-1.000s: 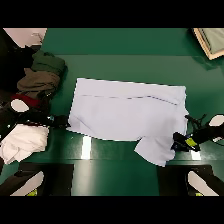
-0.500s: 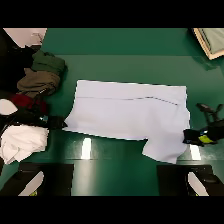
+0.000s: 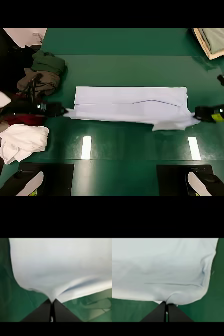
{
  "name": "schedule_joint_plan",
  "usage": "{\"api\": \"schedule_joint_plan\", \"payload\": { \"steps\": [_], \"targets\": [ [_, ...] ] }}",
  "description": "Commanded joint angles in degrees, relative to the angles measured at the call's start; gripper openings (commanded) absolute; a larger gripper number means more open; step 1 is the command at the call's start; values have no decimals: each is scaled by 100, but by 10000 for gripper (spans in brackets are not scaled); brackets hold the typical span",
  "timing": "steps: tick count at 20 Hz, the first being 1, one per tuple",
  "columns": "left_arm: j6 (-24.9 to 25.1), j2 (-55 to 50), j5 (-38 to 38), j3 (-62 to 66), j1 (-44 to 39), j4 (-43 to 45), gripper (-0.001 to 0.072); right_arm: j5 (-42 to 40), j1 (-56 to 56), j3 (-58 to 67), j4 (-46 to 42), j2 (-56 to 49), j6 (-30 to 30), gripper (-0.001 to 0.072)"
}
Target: Fold the shirts.
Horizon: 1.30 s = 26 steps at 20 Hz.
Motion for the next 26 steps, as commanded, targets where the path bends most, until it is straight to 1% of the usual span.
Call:
{"api": "schedule_joint_plan", "payload": {
  "steps": [1,4,7,9,11,12,13,14,15,16,17,19,20,21,22,23,26],
  "targets": [
    [107,-1191,793,791,2,-101,24,-693,74,673,-17,-1091,-39,13],
    [127,-2236,846,1521,2,-151,25,-920,50,1329,0,-2074,-66,13],
    [131,-3040,892,2033,-22,-391,25,-1036,160,1963,-11,-2933,-70,15],
    [131,-3383,949,2225,-33,-422,26,-1141,227,2341,0,-3407,-70,16],
    [131,-3545,1281,2260,-33,-516,27,-1165,278,2736,9,-3847,-63,17],
    [131,-3545,1462,2260,-33,-533,28,-1180,275,2938,203,-4059,-66,43],
    [129,-3536,1591,2282,-33,-634,155,-1244,227,3121,590,-4234,-68,241],
    [129,-3534,1637,2323,-33,-765,459,-1296,129,3331,1088,-4395,-83,416],
    [131,-3532,1591,2409,-33,-857,604,-1329,33,3521,1523,-4503,-94,480],
    [131,-3532,1427,2562,-33,-866,616,-1305,-76,3711,1884,-4575,-205,487],
    [136,-3532,1202,2741,-33,-866,616,-1193,-181,3858,2098,-4586,-376,487],
    [247,-3532,678,3056,-33,-861,614,-669,-413,4113,2059,-4564,-691,488],
    [282,-3532,398,3156,-33,-874,540,-308,-564,4181,2059,-4562,-837,488],
    [293,-3532,146,3198,-33,-874,244,42,-743,4192,2059,-4562,-953,488],
    [337,-3532,-39,3200,-33,-876,36,304,-922,4172,2057,-4564,-1064,488],
    [442,-3534,-190,3198,-33,-872,27,459,-1097,4098,2061,-4564,-1137,488],
    [435,-3534,-393,3198,-162,-850,27,651,-1628,3606,2063,-4564,-1137,488]
  ]
}}
